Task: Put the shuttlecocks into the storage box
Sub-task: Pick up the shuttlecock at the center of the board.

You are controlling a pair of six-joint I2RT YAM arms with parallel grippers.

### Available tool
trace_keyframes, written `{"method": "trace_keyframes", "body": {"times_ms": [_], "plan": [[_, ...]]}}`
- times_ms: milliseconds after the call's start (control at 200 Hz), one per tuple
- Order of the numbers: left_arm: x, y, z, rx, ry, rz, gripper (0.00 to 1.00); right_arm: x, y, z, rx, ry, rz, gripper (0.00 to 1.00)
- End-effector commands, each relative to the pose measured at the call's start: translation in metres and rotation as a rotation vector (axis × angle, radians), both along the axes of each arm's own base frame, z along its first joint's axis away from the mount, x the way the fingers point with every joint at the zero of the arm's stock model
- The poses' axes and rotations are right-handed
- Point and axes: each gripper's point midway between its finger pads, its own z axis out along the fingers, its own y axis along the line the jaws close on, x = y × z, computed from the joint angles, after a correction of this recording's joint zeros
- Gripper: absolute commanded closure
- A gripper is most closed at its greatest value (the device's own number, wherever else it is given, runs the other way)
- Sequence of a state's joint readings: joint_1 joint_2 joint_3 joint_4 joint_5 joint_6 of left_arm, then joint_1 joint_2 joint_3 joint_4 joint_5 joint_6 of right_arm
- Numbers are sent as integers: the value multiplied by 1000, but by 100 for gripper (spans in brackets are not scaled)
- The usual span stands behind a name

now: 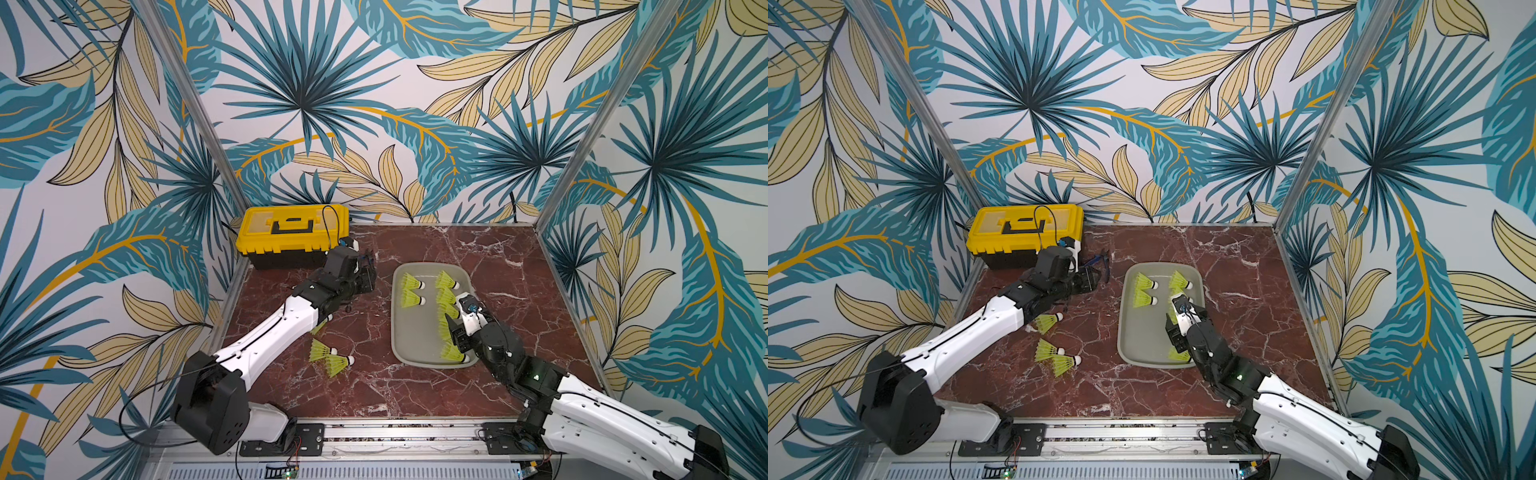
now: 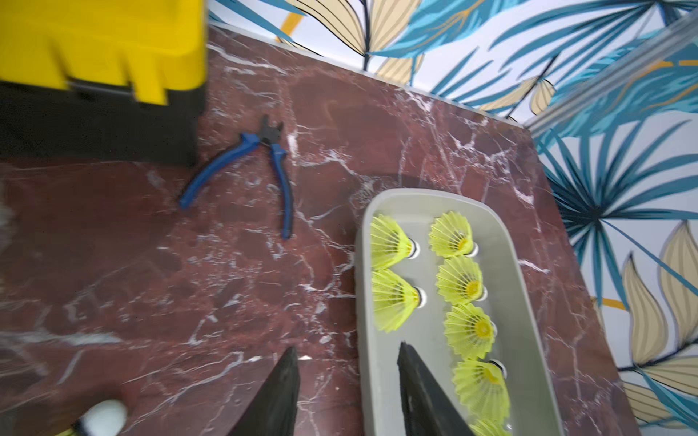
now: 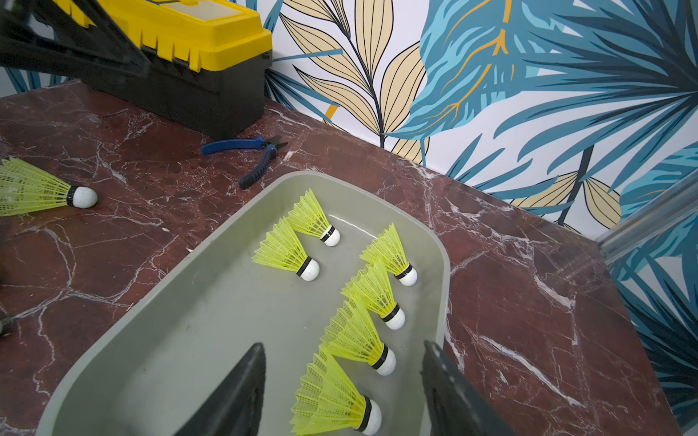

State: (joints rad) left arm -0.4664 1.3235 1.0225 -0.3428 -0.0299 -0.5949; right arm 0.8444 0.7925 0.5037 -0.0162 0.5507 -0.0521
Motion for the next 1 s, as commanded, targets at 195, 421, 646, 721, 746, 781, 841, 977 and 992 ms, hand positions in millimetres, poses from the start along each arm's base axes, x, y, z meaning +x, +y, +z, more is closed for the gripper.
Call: {"method": "trace_keyframes", "body": {"times_ms": [195,421,646,721,746,781,841,977,992], "plan": [[-37,87,-20,116,-9,279,46,5,0,4,11,-20,-23,34],[-58,129,-35,102,-6,419,36,6,1,1,6,-12,-26,34],[-67,151,-66,40,60,481,28,6,1,0,-3,-7,-27,34],[-66,153,-74,-1,74,483,26,6,1,-1,-1,-4,-28,34],[-66,154,-77,-15,78,482,26,6,1,-1,-2,-3,-28,34],[-65,155,-80,-33,80,481,26,6,1,-1,0,-3,-28,34],[-63,156,-83,-50,85,479,25,6,1,-1,-1,0,-29,34],[-61,154,-95,-63,121,451,25,6,1,-2,0,4,-28,34],[-61,154,-96,-63,126,451,25,6,1,-2,-1,4,-29,34]]}}
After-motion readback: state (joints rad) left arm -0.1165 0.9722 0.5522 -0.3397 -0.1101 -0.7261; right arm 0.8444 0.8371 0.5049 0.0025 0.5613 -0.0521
